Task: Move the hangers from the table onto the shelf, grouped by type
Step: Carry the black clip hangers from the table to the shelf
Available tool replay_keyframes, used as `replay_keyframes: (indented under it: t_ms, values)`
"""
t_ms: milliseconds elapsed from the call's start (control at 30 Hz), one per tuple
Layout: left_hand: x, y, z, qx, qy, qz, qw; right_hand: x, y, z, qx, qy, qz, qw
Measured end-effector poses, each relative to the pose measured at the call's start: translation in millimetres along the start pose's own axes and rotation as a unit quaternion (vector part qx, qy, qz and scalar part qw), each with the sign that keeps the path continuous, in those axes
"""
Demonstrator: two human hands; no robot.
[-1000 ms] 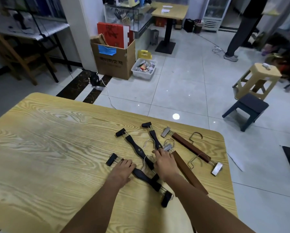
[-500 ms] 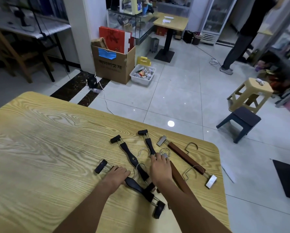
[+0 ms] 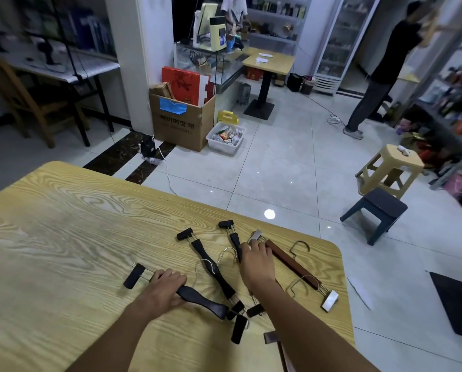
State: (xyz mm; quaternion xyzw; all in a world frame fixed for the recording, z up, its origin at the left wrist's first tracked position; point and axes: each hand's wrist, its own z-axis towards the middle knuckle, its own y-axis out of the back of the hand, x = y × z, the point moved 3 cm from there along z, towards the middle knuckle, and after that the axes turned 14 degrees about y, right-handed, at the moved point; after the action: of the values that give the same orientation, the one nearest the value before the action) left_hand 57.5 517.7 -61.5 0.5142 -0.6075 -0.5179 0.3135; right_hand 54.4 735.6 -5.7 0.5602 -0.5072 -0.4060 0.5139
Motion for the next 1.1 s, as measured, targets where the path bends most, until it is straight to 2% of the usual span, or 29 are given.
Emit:
replay_keyframes:
  t_ms: [167, 467, 767, 1100]
  values:
    - [35.7, 11.3, -18.4, -0.017, 0.062, 0.013, 0.998, 0.8, 2.4, 5.3, 0.009, -0.004, -0.01, 1.0]
    - [90.6, 13.8, -52.9, -0.065, 0.154, 0.017, 0.986, 35.5, -35.4, 6.9, 0.093, 0.022, 0.018, 0.995]
    - [93.2, 6.1, -50.8, -0.058, 0.158, 0.034, 0.985, 46.7, -83.7, 6.8, 0.174, -0.005, 0.08, 0.982]
    - [95.2, 4.9, -41.2, -0.084, 0.166, 0.0, 0.983, 56.2, -97.1, 16.5, 0.132, 0.003, 0.031, 0.991]
